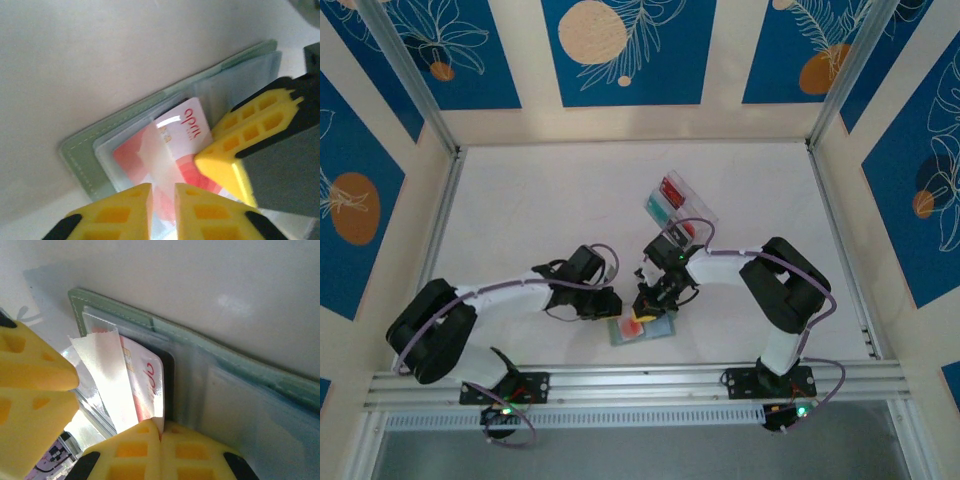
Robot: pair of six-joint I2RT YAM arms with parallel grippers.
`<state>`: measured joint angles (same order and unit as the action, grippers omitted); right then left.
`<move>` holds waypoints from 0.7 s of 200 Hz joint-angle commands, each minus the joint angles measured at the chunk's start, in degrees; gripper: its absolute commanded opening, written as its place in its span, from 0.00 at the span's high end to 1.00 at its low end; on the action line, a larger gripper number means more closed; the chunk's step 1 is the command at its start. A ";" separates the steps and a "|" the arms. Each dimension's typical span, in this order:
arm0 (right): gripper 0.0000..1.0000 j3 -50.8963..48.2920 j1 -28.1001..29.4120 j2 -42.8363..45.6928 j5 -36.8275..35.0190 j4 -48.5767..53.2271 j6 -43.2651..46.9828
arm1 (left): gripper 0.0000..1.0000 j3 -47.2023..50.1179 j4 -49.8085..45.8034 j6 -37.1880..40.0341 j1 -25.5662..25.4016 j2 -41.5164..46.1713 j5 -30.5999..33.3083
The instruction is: Put the credit cards into the card holder
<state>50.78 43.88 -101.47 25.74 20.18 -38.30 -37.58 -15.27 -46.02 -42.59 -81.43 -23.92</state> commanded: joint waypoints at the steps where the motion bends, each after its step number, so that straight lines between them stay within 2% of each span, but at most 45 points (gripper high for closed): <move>1: 1.00 -1.87 0.46 -0.93 -5.71 2.84 -2.60 | 0.87 1.99 -3.05 0.15 0.48 2.21 1.05; 26: 1.00 -1.76 0.55 -0.27 -6.59 3.31 -3.52 | 0.92 3.57 -3.44 0.49 0.43 2.94 1.33; 140: 1.00 -1.56 2.40 0.64 -8.52 0.08 -10.60 | 0.92 6.51 5.43 -2.04 -1.21 -3.03 -0.33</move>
<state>50.72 44.97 -100.60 23.55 19.73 -44.84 -32.82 -13.82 -46.59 -42.76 -82.30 -24.64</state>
